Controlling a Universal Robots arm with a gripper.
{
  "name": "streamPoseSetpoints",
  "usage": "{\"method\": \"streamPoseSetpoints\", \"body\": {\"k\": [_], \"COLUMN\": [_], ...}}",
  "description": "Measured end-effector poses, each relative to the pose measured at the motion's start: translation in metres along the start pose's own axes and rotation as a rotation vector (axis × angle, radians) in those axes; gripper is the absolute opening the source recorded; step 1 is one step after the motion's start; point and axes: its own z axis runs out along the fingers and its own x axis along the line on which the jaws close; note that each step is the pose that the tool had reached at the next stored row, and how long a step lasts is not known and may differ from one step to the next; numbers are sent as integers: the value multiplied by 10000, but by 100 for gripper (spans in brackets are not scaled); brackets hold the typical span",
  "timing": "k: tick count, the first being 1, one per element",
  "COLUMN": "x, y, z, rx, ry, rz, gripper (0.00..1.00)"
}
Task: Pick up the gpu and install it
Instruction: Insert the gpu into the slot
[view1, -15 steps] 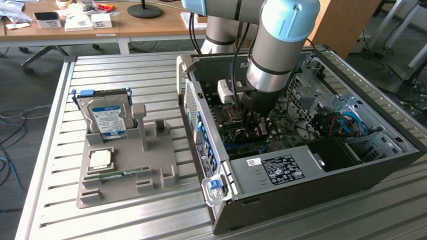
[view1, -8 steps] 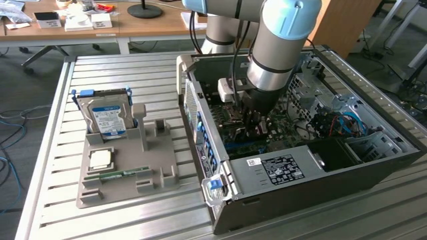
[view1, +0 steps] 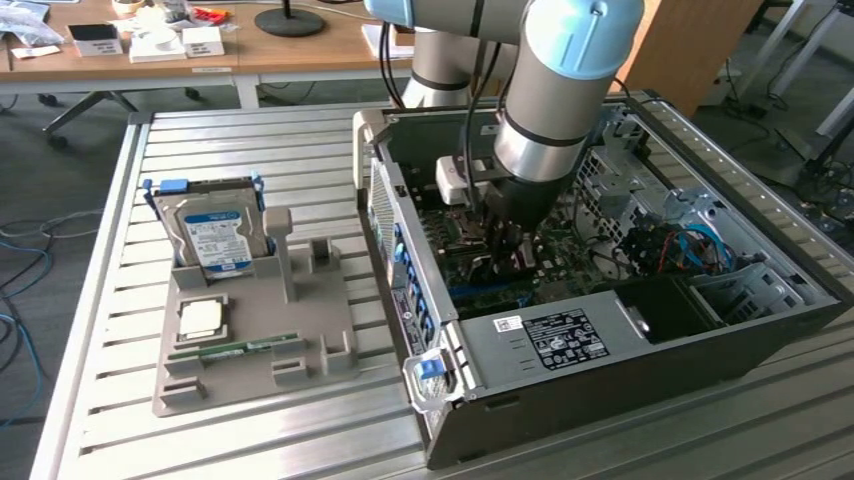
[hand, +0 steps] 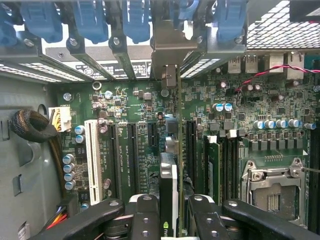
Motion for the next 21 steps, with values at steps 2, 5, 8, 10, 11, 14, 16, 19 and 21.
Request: {"method": "streamPoseSetpoints", "body": {"k": [2,5,8,10,11,14,16,19,21], "x": [2,3,3,3,4,5,7,7,8], "y": [0,1,1,1,0,1,1,1,2], "z": [11,33,36,37,38,49,62,80,84], "rx": [0,-1,-2,-1,-1,-3,-4,-2,-3], "ry": [1,0,0,-2,-2,5,6,1,3], "rz": [-1,-1,0,0,0,0,-1,0,0], "gripper": [27,27,27,27,27,27,27,27,27]}}
